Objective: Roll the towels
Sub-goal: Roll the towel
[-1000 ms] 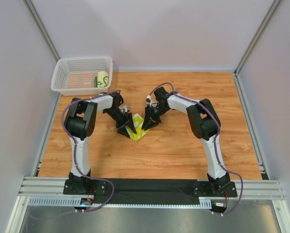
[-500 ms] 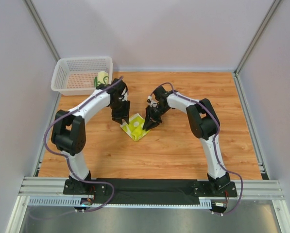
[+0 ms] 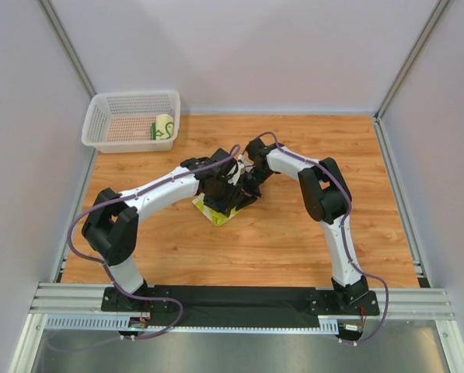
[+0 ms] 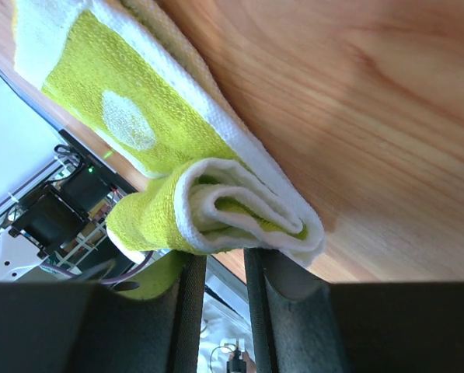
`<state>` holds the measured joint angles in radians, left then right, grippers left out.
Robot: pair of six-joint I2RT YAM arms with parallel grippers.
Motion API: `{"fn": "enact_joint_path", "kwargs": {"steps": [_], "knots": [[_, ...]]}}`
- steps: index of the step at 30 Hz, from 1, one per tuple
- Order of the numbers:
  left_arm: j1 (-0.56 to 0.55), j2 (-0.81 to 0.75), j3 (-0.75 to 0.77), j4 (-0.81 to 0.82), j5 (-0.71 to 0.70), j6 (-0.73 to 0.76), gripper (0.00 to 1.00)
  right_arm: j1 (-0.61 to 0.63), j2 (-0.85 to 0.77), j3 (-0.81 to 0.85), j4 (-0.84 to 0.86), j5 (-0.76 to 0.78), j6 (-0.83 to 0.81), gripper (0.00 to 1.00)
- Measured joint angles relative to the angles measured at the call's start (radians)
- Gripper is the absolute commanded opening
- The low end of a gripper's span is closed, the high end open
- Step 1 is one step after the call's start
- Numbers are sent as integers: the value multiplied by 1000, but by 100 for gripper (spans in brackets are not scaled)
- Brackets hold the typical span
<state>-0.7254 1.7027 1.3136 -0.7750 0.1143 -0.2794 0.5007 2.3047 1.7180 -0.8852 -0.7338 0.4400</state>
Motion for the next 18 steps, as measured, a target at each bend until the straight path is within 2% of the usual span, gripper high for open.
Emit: {"fn": "enact_joint_path", "kwargs": {"steps": [11, 18], "knots": [[-5, 58, -17, 43, 9, 3, 47, 0, 4, 6, -16, 7, 0, 27], [-6, 113, -18, 48, -27, 25, 51, 0, 15, 21, -28, 3, -3, 26]]}}
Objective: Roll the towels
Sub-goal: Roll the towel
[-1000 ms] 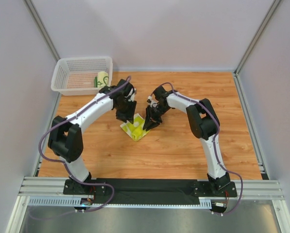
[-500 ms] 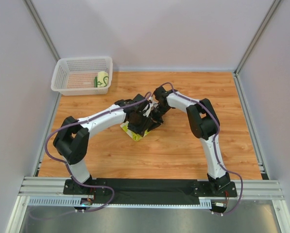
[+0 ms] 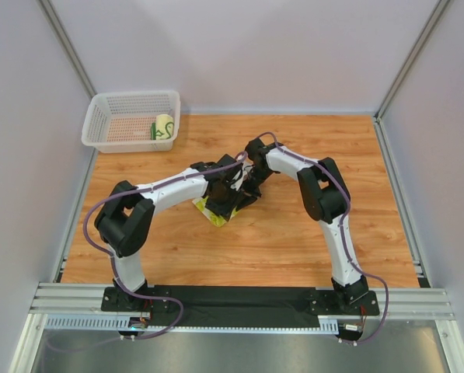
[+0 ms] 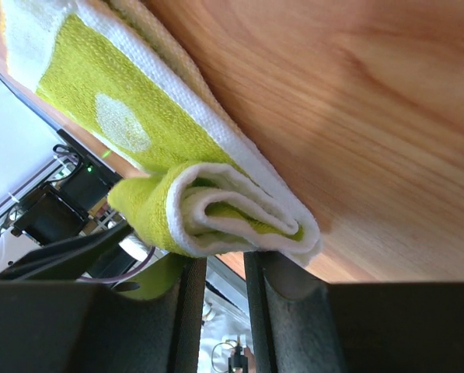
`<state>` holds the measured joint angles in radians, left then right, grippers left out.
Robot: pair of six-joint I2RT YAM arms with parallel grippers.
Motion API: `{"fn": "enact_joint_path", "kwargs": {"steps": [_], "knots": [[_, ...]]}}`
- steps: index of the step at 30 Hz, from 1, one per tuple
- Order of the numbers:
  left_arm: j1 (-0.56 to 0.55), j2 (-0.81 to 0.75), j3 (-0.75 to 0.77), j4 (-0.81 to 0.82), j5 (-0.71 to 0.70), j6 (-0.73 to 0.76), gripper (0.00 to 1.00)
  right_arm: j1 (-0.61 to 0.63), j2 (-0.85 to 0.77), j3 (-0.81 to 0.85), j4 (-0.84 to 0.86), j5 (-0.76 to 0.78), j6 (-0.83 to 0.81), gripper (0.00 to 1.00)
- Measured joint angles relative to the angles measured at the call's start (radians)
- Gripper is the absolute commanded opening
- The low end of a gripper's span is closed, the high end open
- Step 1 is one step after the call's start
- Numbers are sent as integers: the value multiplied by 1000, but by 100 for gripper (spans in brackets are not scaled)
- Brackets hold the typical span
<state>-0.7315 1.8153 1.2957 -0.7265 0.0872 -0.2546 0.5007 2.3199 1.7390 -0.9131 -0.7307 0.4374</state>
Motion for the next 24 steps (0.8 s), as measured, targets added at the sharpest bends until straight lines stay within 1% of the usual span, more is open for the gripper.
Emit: {"fn": "enact_joint_path", "kwargs": {"steps": [4, 14, 24], "knots": [[0, 23, -15, 15, -41, 19, 51, 0, 3, 9, -11, 0, -6, 26], [0, 25, -42, 43, -114, 39, 53, 0, 18, 37, -39, 0, -24, 27], [-4, 14, -103, 117, -142, 61, 53, -41, 37, 107, -61, 10, -27, 29]]}}
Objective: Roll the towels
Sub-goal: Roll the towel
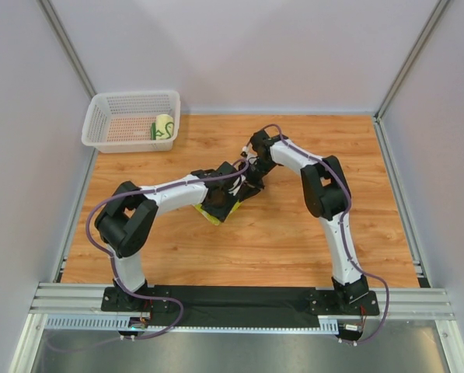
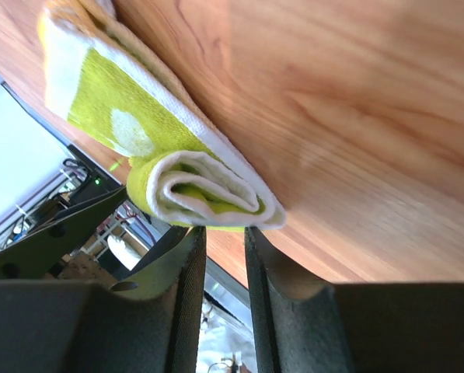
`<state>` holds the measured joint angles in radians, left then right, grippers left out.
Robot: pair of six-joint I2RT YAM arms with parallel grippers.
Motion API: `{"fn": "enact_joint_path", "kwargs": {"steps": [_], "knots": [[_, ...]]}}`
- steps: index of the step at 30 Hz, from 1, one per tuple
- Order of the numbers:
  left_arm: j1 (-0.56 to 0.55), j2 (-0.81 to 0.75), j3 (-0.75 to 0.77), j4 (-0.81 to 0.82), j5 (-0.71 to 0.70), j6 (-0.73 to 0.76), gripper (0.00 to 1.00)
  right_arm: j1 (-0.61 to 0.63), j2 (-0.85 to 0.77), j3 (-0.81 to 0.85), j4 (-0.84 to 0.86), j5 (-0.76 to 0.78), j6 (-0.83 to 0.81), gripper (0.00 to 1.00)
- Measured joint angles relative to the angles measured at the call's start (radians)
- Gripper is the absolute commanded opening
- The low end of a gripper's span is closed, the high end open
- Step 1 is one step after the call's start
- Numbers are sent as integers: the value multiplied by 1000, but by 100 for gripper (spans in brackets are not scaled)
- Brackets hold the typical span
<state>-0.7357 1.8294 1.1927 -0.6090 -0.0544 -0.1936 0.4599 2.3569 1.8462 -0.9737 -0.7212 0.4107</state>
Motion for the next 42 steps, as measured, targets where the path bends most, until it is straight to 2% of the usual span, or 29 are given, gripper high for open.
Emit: {"fn": "enact_joint_path", "kwargs": {"steps": [4, 10, 12, 19, 23, 28, 36, 42], "knots": [[-2, -7, -15, 17, -4, 6, 51, -16, 0, 28, -5, 10, 0, 28], [-1, -9, -19, 22, -3, 21, 42, -26, -2, 11, -2, 15, -1, 28], [2, -9, -19, 22, 1, 25, 38, -33, -11, -27, 10, 14, -1, 28], [11, 21, 43, -51, 69, 26, 36, -134, -103, -181, 31, 13, 0, 28], [14, 71, 130, -125, 177, 7, 35, -209, -188, -237, 40, 13, 0, 28], [48, 123, 200, -170, 384, -40, 33, -245, -275, -294, 58, 9, 0, 28], [187, 131, 191, -156, 694, -143, 32, -233, -349, -437, 124, -61, 3, 35], [277, 159, 170, -149, 828, -197, 32, -216, -356, -462, 169, -112, 5, 43]]}}
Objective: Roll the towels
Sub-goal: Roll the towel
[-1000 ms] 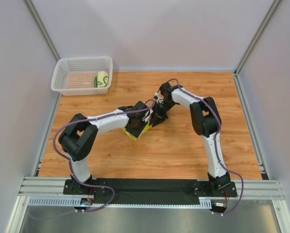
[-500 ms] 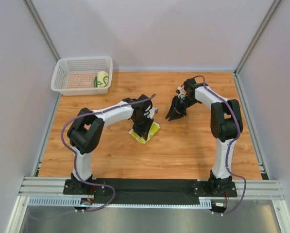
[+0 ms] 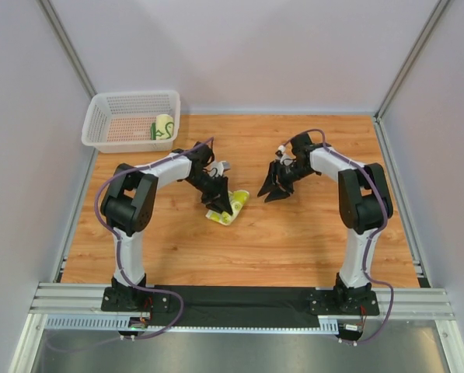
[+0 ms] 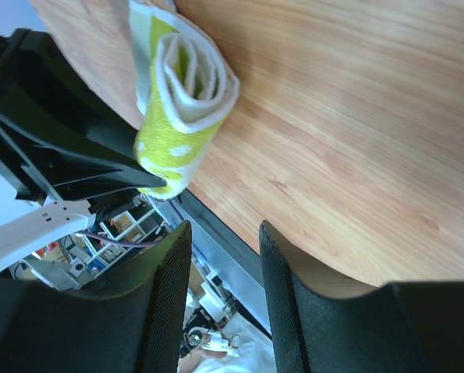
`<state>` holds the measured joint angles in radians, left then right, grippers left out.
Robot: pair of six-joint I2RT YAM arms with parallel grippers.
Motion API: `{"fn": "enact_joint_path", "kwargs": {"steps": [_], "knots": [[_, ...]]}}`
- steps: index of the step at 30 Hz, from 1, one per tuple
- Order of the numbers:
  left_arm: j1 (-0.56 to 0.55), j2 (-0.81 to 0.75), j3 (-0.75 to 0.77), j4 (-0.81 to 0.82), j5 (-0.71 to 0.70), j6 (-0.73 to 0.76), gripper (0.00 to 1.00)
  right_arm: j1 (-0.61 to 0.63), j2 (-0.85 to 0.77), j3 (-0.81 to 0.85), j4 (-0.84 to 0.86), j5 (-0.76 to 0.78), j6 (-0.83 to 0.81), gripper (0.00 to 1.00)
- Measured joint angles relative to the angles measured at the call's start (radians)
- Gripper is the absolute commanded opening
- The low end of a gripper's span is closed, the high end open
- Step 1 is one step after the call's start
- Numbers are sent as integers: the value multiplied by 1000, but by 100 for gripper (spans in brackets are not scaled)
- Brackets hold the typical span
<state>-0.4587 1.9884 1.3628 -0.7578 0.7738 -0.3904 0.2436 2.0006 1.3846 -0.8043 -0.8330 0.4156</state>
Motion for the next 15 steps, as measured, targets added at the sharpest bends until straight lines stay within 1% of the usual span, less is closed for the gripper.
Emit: {"fn": "enact_joint_path", "kwargs": {"steps": [2, 8, 15], "knots": [[11, 14, -13, 12, 41, -14, 32, 11, 0, 0, 22, -11, 6, 47], [34, 24, -80, 65, 138, -68, 32, 73, 1, 8, 68, -11, 39, 51], [60, 24, -104, 100, 187, -87, 33, 166, 51, 111, 71, 34, 64, 59]]}}
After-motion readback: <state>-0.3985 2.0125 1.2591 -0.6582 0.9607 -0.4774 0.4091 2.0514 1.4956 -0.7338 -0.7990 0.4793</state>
